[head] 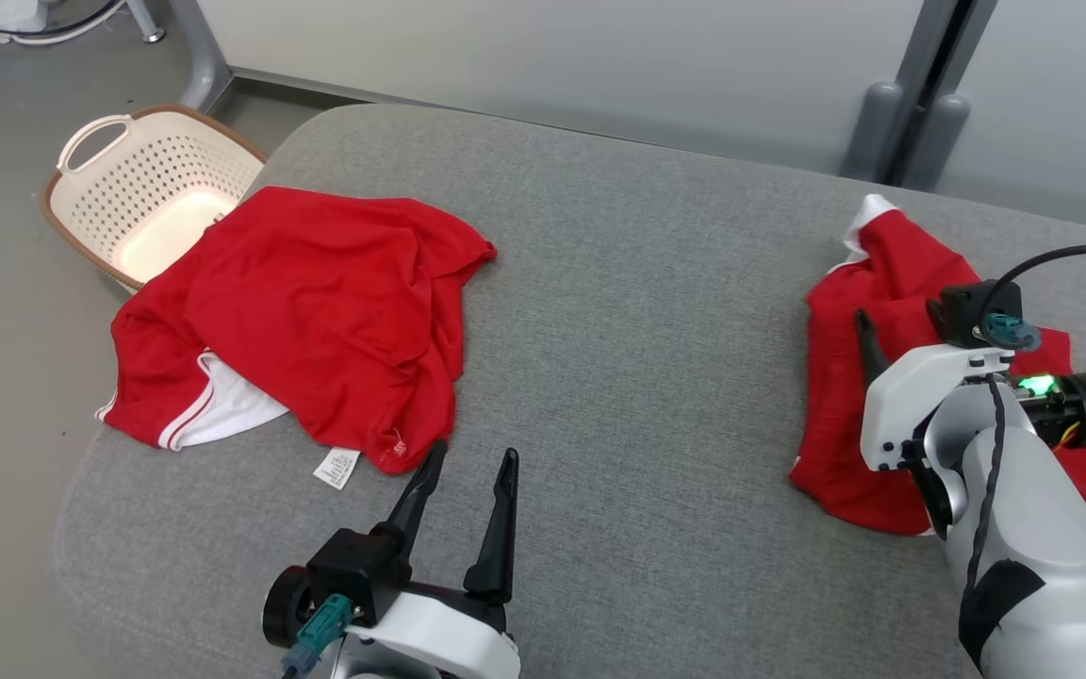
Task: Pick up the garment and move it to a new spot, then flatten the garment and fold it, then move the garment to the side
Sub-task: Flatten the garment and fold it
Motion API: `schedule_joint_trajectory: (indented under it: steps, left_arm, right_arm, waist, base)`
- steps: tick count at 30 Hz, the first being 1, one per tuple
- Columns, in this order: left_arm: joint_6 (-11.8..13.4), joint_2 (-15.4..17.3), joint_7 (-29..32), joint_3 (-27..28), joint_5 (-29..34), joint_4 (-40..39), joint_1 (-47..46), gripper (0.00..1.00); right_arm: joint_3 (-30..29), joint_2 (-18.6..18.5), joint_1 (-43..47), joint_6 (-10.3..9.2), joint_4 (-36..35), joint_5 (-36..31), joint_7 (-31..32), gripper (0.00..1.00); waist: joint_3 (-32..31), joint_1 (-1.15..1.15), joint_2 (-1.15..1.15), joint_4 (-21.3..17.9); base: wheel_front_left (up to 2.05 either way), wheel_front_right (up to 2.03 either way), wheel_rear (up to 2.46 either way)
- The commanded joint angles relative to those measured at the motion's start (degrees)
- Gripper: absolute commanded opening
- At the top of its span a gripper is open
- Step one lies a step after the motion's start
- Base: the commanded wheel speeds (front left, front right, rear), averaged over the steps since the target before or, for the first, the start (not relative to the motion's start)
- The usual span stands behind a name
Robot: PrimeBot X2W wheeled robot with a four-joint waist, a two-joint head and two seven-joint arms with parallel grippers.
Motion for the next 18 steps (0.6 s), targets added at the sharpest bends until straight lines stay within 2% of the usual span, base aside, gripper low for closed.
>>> schedule_joint_trajectory:
  steps: [1,6,10,15,18]
  left_arm:
    - [0.09,0.23,-0.01,0.56,0.07,0.2,-0.51,1.0]
    - [-0.42,0.23,-0.01,1.61,0.72,0.52,-0.27,1.0]
    - [-0.98,0.23,-0.01,3.09,1.2,0.68,0.01,1.0]
    - [-1.75,0.23,-0.01,4.85,1.64,0.65,1.3,1.0]
    - [-2.05,0.24,-0.01,5.87,1.85,0.33,1.52,1.0]
  right_arm:
    - [-0.8,-0.08,-0.73,-0.04,1.08,0.14,-0.76,1.0]
    - [-0.91,0.25,-1.39,-0.04,3.0,0.06,-2.4,1.0]
    - [0.46,0.2,-0.1,-0.04,1.74,0.19,-6.41,1.0]
    - [1.36,-0.28,5.27,-0.04,-2.4,3.02,-12.0,1.0]
    - [2.5,-0.59,11.44,-0.04,-6.87,4.38,-14.4,1.0]
  waist:
    - [-0.55,0.0,0.0,-0.79]
    - [-2.23,0.0,0.0,-3.15]
    - [-4.35,0.0,0.0,-6.04]
    - [-6.72,0.0,0.0,-10.15]
    - [-7.4,0.0,0.0,-12.35]
  base:
    - [0.0,0.0,0.0]
    - [0.0,0.0,0.0]
    - [0.0,0.0,0.0]
    - [0.0,0.0,0.0]
    - [0.0,0.0,0.0]
